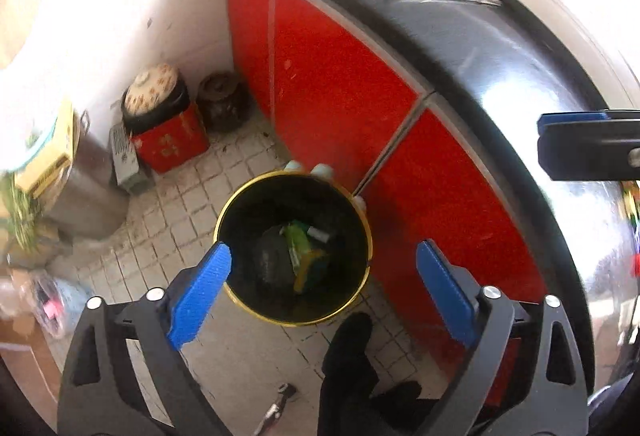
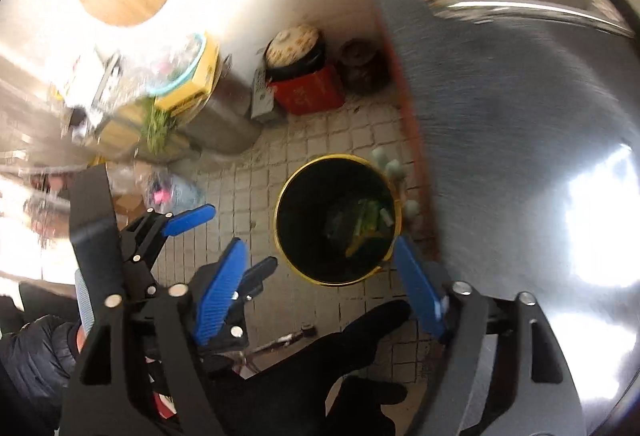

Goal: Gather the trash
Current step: 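Return both tools to the countertop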

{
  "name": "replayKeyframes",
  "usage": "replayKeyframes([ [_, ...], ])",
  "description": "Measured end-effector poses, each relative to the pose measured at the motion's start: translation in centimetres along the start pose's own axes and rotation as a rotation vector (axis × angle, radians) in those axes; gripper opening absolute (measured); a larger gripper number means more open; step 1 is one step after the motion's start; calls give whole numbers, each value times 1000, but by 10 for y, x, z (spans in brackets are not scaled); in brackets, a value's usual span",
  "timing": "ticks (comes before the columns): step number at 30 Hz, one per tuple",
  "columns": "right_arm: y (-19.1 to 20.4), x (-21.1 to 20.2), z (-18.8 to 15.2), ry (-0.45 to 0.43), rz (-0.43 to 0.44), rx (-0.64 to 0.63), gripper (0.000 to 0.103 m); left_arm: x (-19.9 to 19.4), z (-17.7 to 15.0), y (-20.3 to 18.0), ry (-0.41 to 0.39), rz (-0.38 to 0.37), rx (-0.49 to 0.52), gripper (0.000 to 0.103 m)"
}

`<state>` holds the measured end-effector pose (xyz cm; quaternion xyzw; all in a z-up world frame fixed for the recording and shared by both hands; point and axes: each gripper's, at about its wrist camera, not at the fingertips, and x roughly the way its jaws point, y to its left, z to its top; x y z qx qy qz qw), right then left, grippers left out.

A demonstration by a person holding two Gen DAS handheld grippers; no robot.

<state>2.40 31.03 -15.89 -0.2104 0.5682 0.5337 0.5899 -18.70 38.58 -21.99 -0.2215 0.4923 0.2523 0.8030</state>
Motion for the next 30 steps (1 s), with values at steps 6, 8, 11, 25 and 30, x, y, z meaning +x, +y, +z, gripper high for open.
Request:
replayKeyframes([
  [6, -55, -107, -58, -197, -155, 147, 85, -36, 29, -98, -86, -107, 237, 94],
  [8, -79, -145, -89, -263, -227, 233, 85, -44, 31, -136, -102, -156, 319, 95],
  [11, -113, -197, -144, -346, -347, 380, 85, -55, 30, -209, -113, -252, 483, 95],
  [25, -164, -321, -404, -499, -691, 854, 86, -99, -52, -426, -60, -437, 911, 95],
  [30, -167, -315, -440, -503, -677, 891, 85, -97, -63, -441, -27, -438, 923, 95],
])
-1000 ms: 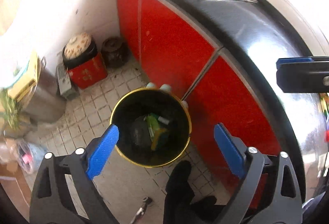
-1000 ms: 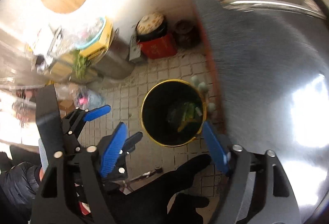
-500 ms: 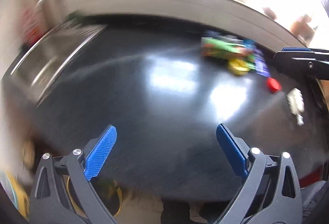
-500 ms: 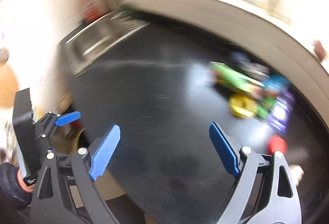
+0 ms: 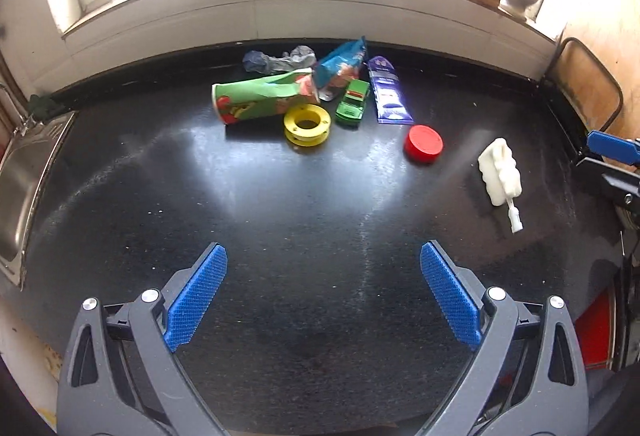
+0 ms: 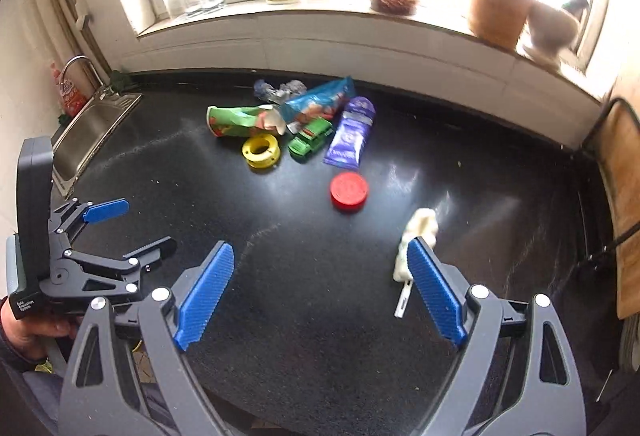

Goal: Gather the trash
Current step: 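Return both tools to the countertop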

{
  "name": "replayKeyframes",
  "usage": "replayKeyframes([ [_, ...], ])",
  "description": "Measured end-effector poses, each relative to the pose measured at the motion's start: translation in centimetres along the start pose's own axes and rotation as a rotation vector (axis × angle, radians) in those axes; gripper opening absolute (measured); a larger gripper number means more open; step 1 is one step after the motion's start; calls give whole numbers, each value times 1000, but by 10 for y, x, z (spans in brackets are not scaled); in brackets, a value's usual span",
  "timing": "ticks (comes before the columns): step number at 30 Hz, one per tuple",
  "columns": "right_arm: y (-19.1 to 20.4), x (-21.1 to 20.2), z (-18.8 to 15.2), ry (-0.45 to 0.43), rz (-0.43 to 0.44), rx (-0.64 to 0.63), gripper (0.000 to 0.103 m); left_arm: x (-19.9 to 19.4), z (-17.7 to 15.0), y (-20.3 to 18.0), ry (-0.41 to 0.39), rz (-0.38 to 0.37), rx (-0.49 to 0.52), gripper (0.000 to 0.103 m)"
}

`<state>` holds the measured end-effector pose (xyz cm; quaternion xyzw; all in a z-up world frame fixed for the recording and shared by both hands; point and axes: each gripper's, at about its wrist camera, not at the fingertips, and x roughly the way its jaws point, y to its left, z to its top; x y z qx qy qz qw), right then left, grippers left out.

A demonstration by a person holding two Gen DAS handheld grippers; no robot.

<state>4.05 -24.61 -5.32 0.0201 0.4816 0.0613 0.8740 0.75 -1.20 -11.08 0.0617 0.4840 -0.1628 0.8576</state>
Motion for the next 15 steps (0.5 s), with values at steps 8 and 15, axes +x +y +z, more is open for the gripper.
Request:
replayKeyframes([
  [8, -8, 24, 9, 16, 17, -33, 85, 22, 16, -3, 15, 31, -18, 95],
  [15, -12, 65, 27, 47, 26, -55, 86, 63, 42, -3, 28, 67, 0, 95],
])
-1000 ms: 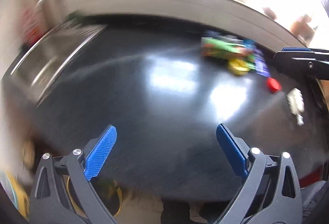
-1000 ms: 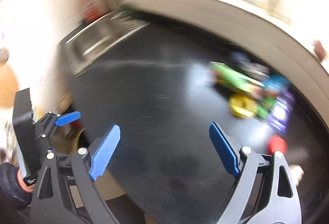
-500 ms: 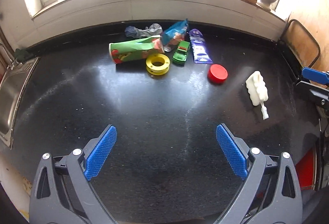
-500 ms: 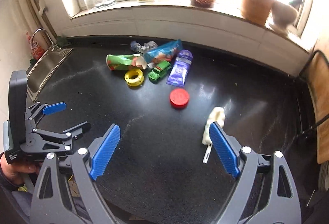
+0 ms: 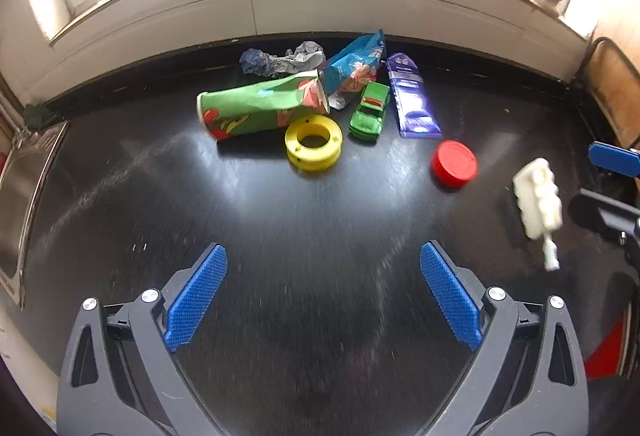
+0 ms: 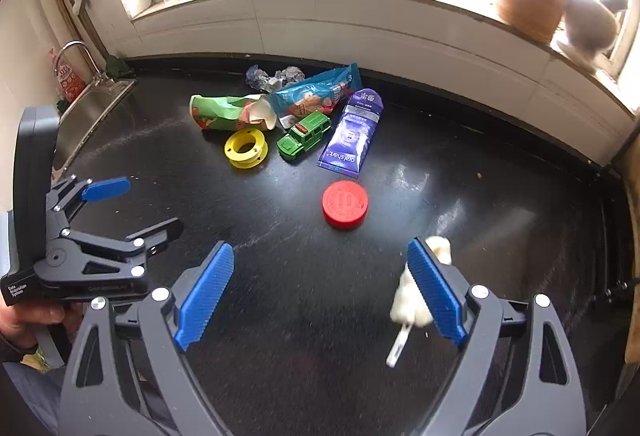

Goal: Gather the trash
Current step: 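Return both tools to the countertop, then grasp the yellow tape ring with the left tool while the right tool grasps the red cap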

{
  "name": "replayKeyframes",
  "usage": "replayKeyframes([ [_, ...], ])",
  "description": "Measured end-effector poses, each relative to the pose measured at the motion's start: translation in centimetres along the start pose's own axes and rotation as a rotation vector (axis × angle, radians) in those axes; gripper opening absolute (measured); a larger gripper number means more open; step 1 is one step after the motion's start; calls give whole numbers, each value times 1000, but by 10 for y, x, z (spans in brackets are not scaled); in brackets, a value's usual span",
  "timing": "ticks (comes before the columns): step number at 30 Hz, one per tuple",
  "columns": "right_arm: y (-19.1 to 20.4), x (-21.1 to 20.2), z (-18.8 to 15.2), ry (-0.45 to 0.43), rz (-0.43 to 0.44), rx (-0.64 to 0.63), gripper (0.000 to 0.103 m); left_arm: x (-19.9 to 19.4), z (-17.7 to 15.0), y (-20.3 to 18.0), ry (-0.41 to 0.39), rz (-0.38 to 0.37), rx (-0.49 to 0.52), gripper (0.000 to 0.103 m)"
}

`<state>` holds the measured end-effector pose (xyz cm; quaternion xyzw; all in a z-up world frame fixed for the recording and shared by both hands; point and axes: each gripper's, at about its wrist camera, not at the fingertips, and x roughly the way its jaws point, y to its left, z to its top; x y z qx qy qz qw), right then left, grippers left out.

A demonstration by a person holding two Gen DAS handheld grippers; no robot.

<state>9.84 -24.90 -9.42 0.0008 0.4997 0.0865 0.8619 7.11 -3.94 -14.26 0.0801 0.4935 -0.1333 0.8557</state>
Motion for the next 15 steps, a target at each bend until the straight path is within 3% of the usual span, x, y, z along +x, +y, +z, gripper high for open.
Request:
replayKeyframes([
  [15, -33, 122, 24, 174, -11, -14, 85, 115, 57, 15, 59, 18, -45, 94],
])
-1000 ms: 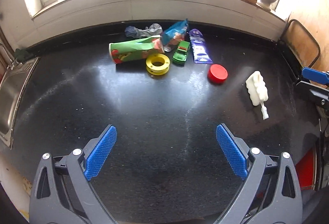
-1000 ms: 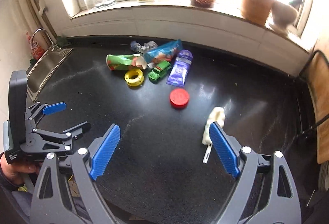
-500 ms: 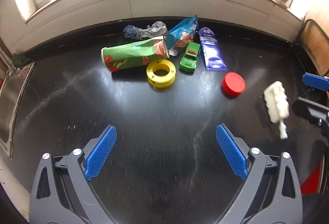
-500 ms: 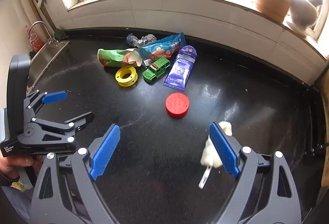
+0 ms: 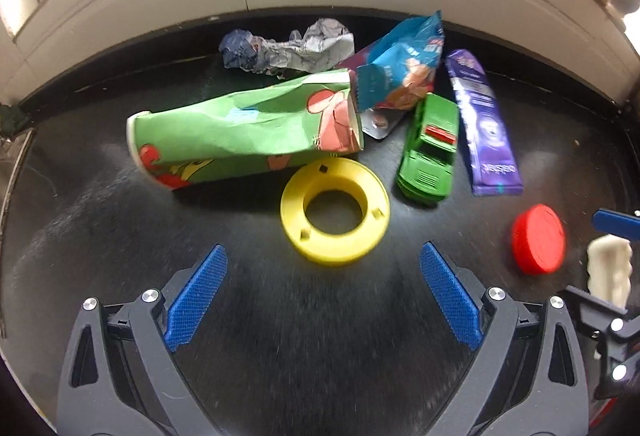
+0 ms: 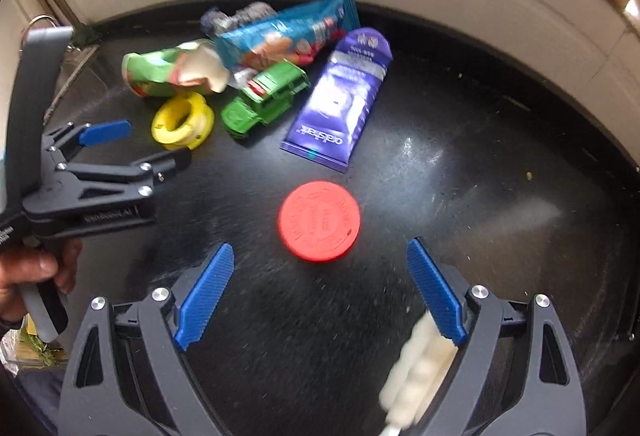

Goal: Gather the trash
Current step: 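Grasp the yellow tape ring with the left tool while the right tool grasps the red cap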

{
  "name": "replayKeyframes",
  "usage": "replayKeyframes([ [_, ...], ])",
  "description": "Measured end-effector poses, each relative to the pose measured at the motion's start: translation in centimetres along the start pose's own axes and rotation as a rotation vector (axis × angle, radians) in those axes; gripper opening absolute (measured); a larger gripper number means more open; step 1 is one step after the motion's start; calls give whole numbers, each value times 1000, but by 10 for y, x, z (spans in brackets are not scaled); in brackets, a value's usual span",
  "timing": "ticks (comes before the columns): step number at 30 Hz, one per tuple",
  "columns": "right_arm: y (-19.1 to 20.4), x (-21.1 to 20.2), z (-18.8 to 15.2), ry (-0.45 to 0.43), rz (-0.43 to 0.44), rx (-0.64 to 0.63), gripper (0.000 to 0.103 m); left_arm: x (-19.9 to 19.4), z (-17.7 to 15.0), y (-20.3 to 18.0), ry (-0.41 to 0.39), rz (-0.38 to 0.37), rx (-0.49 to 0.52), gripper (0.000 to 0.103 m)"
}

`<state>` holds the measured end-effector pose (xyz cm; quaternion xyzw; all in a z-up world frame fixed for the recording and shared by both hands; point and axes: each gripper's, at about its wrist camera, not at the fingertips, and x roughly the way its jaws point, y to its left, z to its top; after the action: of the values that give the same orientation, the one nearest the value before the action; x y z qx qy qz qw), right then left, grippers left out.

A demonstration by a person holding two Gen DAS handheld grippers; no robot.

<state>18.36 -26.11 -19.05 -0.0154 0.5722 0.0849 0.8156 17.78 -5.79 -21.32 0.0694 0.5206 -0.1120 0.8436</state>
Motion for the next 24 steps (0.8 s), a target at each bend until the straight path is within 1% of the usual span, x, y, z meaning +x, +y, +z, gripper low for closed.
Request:
replayKeyframes([
  [3, -3, 15, 4, 14, -11, -13, 85, 14, 5, -1, 5, -2, 0, 94],
  [5, -2, 24, 5, 23, -22, -28, 85, 17, 7, -2, -7, 9, 14, 93],
  [6, -2, 27, 6, 26, -20, -32, 84, 18, 8, -3, -15, 9, 26, 93],
  [7, -2, 30, 6, 30, -20, -34, 78, 18, 9, -3, -21, 5, 30, 91],
  [8, -1, 32, 6, 33, -18, -37, 75, 18, 9, -4, -27, 4, 34, 86],
  [9, 0, 32, 6, 29, -26, -44, 70, 18, 10, -4, -34, 3, 39, 83],
  [10, 2, 31, 5, 18, -31, -60, 61, 17, 11, -5, -41, 1, 43, 75],
  [11, 4, 32, 7, 13, -26, -68, 55, 17, 12, -6, -45, 0, 48, 68],
  [12, 5, 31, 8, 10, -21, -72, 50, 16, 14, -6, -46, -2, 51, 62],
  [13, 7, 31, 9, 12, -24, -73, 50, 15, 15, -8, -47, -1, 57, 55],
  [17, 11, 27, 11, 8, -13, -76, 49, 11, 14, -13, -28, -17, 65, 55],
  [20, 14, 12, 10, -11, -13, -86, 49, 2, 10, -14, -29, -16, 66, 55],
  [24, 18, -10, 4, -46, -10, -93, 49, -26, -8, -16, -44, -12, 52, 55],
])
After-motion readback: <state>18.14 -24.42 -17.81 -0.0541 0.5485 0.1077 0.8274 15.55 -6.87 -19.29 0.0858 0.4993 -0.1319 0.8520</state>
